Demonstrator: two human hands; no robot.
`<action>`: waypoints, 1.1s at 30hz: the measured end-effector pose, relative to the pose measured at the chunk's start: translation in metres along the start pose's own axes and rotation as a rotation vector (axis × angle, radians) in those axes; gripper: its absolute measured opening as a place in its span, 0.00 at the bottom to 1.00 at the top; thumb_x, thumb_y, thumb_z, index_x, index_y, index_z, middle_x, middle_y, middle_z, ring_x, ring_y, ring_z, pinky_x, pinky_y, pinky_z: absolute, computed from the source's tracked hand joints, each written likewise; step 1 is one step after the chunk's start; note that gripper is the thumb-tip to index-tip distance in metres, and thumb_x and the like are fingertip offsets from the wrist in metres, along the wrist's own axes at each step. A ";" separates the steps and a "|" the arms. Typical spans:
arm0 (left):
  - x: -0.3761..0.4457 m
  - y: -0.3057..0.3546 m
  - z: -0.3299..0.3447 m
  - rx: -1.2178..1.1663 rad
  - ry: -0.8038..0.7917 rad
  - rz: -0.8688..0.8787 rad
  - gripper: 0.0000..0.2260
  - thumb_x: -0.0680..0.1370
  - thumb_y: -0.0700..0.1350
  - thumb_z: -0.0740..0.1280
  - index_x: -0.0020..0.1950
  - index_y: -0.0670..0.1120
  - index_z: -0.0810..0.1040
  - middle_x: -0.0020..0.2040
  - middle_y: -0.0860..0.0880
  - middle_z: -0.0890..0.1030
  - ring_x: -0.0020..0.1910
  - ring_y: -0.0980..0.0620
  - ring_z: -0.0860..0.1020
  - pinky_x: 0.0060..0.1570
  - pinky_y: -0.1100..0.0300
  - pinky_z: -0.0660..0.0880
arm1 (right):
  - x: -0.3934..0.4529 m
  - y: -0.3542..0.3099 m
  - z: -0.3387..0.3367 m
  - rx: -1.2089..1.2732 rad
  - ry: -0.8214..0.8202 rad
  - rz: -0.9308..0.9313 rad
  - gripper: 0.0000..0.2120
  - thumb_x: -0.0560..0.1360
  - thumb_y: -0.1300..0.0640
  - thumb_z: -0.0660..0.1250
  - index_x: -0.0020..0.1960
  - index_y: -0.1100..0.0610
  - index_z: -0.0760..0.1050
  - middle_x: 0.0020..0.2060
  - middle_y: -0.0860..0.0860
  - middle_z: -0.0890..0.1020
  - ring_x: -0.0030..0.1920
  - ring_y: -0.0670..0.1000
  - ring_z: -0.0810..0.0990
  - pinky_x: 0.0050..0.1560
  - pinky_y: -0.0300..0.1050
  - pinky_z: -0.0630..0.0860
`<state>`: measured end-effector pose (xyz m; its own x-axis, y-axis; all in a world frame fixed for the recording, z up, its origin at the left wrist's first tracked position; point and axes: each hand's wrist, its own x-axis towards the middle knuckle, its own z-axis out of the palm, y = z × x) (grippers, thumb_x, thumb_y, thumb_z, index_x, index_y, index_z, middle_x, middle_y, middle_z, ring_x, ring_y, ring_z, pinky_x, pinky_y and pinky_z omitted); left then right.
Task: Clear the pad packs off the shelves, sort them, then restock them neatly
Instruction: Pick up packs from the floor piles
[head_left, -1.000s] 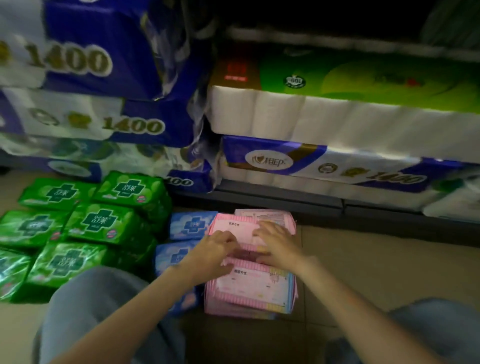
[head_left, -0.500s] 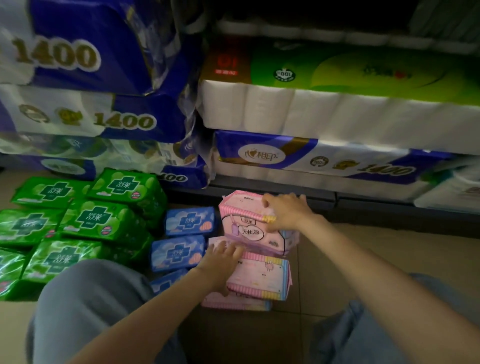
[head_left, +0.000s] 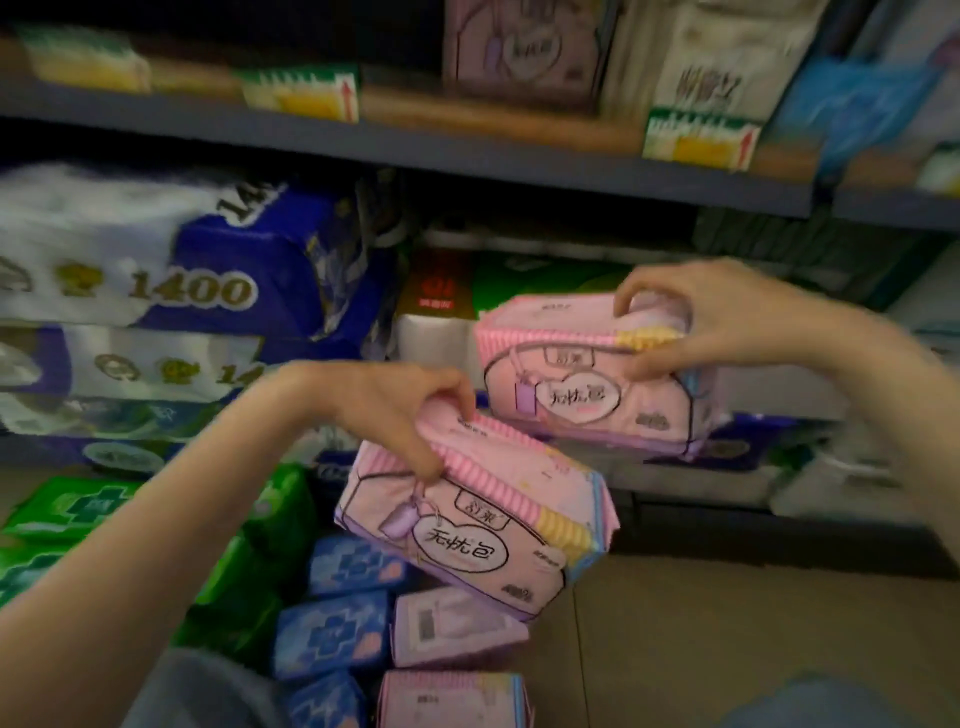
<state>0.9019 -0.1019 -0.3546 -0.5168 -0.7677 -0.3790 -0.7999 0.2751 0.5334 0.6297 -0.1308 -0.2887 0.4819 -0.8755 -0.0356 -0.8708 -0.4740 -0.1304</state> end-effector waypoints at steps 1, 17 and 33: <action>-0.012 0.012 -0.019 0.007 0.058 0.024 0.24 0.57 0.49 0.72 0.50 0.60 0.69 0.48 0.59 0.74 0.44 0.62 0.74 0.41 0.68 0.71 | -0.005 -0.004 -0.027 0.017 0.073 -0.019 0.23 0.61 0.42 0.76 0.51 0.43 0.70 0.51 0.44 0.74 0.51 0.46 0.72 0.48 0.42 0.65; -0.129 0.056 -0.176 0.006 0.880 0.132 0.32 0.46 0.59 0.71 0.50 0.61 0.70 0.52 0.57 0.76 0.49 0.57 0.78 0.44 0.61 0.75 | 0.164 -0.028 -0.131 -0.381 0.536 0.048 0.17 0.75 0.60 0.64 0.64 0.56 0.71 0.62 0.59 0.73 0.63 0.59 0.70 0.59 0.51 0.69; -0.028 0.086 -0.249 -0.184 0.941 0.255 0.23 0.69 0.42 0.73 0.60 0.50 0.68 0.58 0.48 0.72 0.52 0.51 0.77 0.43 0.59 0.76 | 0.080 -0.018 -0.154 0.285 0.711 -0.232 0.31 0.75 0.61 0.65 0.73 0.45 0.58 0.71 0.48 0.59 0.67 0.45 0.61 0.63 0.43 0.67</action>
<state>0.9237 -0.2015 -0.1097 -0.1502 -0.8668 0.4755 -0.5971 0.4629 0.6551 0.6692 -0.2068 -0.1368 0.3864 -0.6531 0.6512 -0.6515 -0.6931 -0.3086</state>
